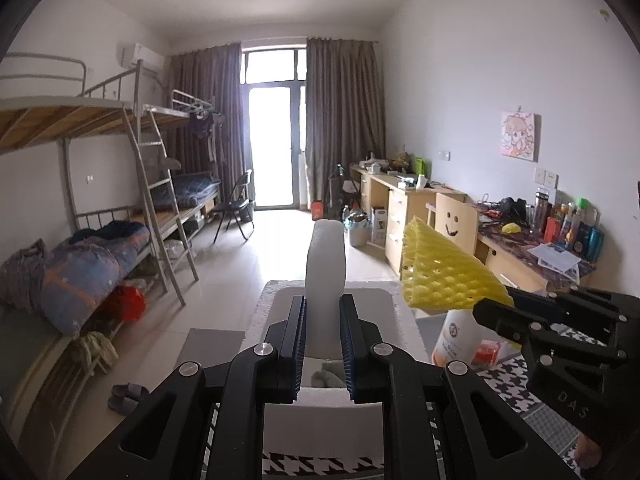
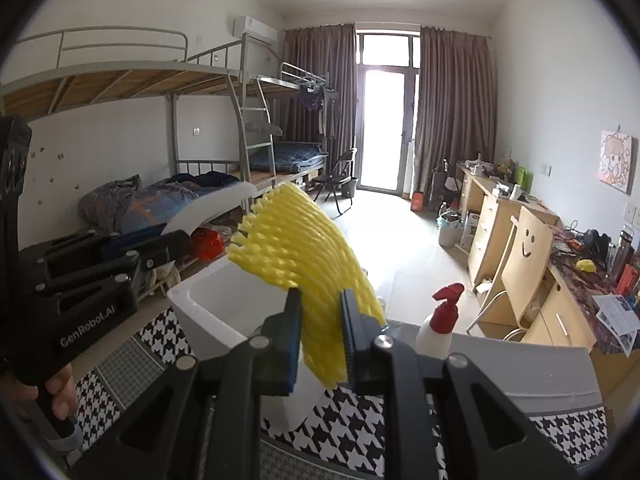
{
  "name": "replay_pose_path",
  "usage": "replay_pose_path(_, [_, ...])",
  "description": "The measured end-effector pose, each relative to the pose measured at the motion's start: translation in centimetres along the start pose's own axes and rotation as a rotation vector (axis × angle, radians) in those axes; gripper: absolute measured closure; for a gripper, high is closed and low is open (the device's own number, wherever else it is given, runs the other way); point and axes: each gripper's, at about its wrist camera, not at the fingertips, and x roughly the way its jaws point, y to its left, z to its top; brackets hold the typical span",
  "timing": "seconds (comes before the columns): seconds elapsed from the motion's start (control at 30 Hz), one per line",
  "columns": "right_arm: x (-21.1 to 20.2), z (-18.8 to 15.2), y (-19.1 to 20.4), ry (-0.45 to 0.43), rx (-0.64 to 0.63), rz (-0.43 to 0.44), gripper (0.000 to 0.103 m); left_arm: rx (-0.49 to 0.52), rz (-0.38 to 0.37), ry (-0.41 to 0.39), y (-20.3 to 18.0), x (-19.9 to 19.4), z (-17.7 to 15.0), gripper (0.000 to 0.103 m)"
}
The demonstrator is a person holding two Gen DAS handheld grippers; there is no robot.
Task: Organize soft objects
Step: 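Lift and carry the yellow brush in both tools over the white foam box, then open the left tool to release the brush handle into the foam box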
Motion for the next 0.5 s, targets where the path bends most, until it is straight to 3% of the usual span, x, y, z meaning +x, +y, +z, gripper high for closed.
replay_pose_path(0.5, [2.4,0.4,-0.1,0.035,0.006,-0.015,0.080,-0.011,-0.002,0.072,0.5,4.0,0.3,0.086])
